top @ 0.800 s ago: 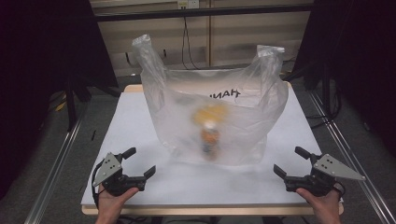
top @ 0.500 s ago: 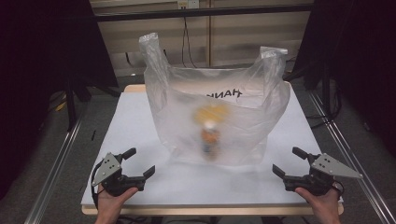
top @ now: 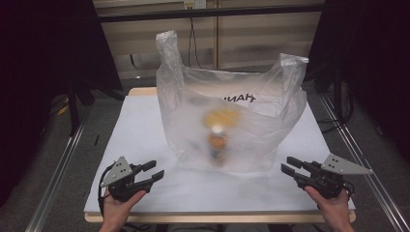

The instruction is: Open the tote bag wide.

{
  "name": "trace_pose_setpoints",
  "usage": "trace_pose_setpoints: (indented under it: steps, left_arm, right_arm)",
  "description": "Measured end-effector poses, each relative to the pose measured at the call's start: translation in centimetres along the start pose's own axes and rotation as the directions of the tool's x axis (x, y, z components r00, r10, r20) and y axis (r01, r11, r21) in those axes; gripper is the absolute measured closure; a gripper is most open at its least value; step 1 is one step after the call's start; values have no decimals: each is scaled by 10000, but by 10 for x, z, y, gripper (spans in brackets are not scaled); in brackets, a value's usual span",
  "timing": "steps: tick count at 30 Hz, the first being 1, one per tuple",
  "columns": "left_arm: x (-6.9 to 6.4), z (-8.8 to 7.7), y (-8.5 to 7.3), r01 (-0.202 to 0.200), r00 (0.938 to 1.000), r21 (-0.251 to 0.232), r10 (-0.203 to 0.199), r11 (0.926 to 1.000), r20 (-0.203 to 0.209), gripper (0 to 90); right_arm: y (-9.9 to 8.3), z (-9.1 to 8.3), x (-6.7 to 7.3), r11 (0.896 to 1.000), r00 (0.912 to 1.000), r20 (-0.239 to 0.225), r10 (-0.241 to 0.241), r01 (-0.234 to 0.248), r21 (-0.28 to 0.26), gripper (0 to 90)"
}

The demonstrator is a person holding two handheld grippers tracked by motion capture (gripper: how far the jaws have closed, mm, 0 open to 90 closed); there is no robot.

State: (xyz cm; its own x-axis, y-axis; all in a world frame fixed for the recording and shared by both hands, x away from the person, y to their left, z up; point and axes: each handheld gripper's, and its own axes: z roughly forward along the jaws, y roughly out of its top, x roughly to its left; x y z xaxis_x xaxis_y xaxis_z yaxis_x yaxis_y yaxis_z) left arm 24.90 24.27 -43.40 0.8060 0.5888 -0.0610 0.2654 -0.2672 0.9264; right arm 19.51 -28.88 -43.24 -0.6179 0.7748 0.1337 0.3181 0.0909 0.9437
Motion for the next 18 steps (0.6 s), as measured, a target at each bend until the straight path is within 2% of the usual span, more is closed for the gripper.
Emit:
trace_pose_setpoints:
  steps: [1,2,4,7,8,9,11,13,18]
  left_arm:
    - [0,0,0,0,10000,0,0,10000,0,608]
    - [-1,0,2,-101,9997,123,98,9999,226,653]
    - [-2,1,5,18,9986,222,-30,9998,530,729]
    - [-2,3,8,-17,9967,529,-26,9986,808,833]
    - [-3,4,8,106,9953,498,-153,9987,958,864]
    - [-3,5,10,15,9947,599,-77,9982,1023,887]
    - [-4,5,11,-1,9949,755,-75,9971,1005,900]
    - [-6,8,15,-48,9921,1130,-94,9936,1248,900]
    - [-10,12,26,-158,9877,1264,-42,9919,1564,900]
  right_arm:
    - [1,0,0,10000,10000,-18,3,-3,39,714]
    - [1,0,1,10000,9999,-119,-5,6,94,753]
    - [3,1,3,9997,9996,-286,9,-2,238,803]
    - [5,0,7,9985,9992,-399,-62,84,541,872]
    - [5,0,8,9985,9986,-515,-84,112,545,888]
    - [6,0,8,9984,9985,-549,-28,59,565,900]
    - [8,-1,10,9973,9981,-621,11,35,736,900]
    - [11,0,10,9962,9969,-789,43,26,869,900]
    - [21,5,13,9933,9939,-1098,79,49,1153,900]
